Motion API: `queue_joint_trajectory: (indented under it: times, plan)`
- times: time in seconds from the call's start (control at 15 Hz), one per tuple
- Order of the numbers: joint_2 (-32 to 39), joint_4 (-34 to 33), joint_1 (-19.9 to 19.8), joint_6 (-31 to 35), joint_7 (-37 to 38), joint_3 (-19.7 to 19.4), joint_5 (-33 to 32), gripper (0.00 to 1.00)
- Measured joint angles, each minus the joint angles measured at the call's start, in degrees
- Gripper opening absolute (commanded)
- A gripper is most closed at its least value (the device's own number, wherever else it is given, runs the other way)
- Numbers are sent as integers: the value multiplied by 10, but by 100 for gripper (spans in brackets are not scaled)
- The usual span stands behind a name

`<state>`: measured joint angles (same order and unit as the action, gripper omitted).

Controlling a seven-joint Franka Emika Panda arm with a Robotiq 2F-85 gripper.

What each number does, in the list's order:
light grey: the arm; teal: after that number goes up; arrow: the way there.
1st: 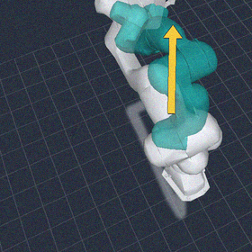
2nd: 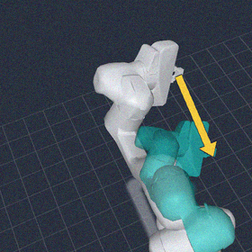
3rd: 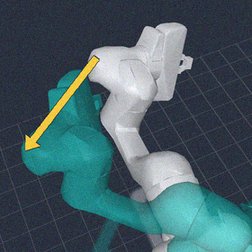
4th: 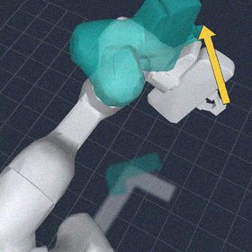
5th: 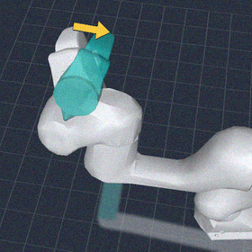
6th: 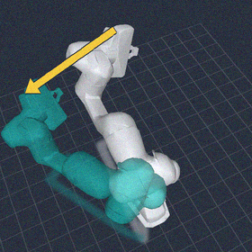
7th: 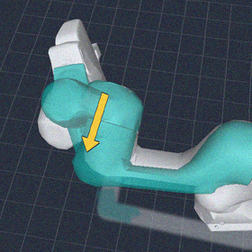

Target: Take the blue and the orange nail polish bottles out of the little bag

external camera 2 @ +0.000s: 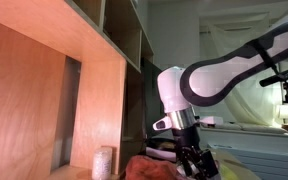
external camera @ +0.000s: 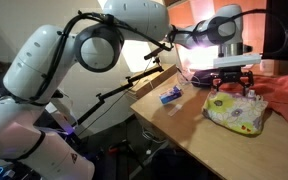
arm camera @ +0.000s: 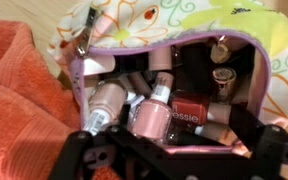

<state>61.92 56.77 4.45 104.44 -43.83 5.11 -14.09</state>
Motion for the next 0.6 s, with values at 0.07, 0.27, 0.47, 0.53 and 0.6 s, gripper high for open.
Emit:
queue_joint_trajectory:
  times: [0.07, 0.27, 0.47, 0.53, 0.6]
  plan:
    - [0, -2, 4, -5, 0, 0, -2, 100]
    - [2, -8, 9, -14, -1, -1, -3, 100]
    - [5, -13, 8, -18, -9, -2, -3, 100]
    - [7, -15, 8, -20, -10, -2, -3, 100]
    - [8, -18, 7, -23, -10, -2, -3, 100]
